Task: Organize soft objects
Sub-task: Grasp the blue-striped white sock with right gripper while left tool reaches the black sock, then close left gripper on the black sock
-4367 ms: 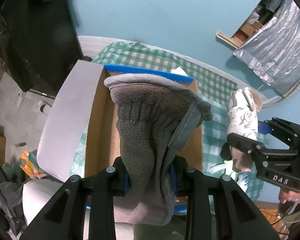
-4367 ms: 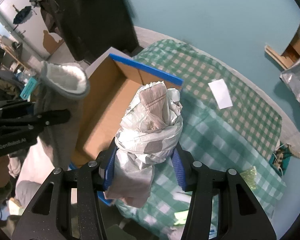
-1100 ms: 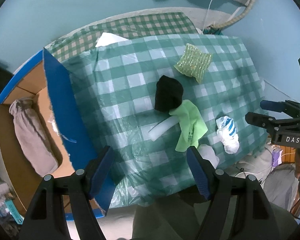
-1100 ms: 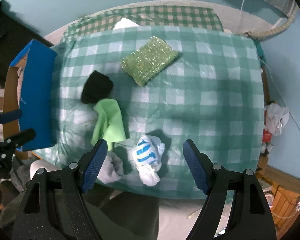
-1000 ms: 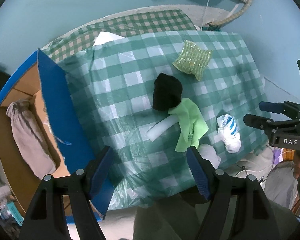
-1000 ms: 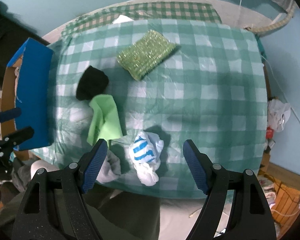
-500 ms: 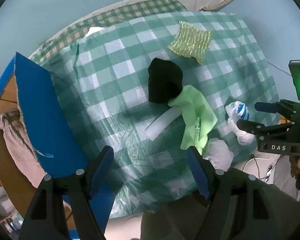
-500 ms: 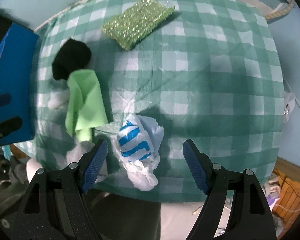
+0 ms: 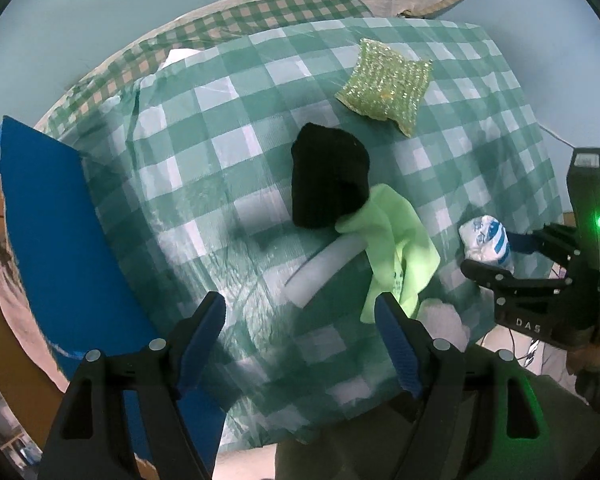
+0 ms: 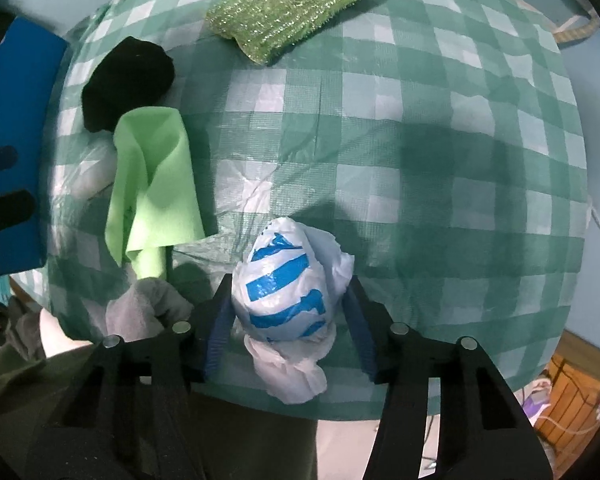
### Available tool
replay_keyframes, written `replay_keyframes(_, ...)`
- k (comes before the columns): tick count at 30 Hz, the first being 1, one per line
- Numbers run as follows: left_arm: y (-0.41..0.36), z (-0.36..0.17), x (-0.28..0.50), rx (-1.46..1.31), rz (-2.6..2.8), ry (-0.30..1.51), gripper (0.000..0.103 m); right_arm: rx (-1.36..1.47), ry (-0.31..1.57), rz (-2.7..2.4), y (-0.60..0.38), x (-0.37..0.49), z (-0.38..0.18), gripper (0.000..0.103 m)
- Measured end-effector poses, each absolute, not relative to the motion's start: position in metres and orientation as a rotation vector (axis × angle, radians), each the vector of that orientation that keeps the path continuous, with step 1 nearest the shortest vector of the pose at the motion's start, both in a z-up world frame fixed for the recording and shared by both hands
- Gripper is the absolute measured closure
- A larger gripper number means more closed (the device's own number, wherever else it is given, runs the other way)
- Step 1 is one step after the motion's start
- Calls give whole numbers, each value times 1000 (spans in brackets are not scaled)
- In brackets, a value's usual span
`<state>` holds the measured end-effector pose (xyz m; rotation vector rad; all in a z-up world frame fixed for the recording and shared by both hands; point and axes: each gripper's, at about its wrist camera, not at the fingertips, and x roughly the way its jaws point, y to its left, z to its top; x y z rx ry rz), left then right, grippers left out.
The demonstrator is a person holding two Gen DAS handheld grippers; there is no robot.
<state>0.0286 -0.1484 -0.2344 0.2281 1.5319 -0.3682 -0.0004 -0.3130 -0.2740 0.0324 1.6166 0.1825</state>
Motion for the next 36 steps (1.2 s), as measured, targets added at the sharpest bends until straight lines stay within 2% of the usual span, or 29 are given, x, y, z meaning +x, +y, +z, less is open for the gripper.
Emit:
replay_keyframes(3, -149, -238, 38, 214, -366, 1538, 25, 43, 1597, 191, -321, 5, -271, 59)
replay_keyframes(22, -159, -255, 97, 102, -364, 1577, 23, 114, 1524, 153, -370, 70, -263, 59)
replay_keyframes(36, -189, -292, 119, 107, -358, 1651, 23, 152, 1512, 151, -347, 88, -260, 59)
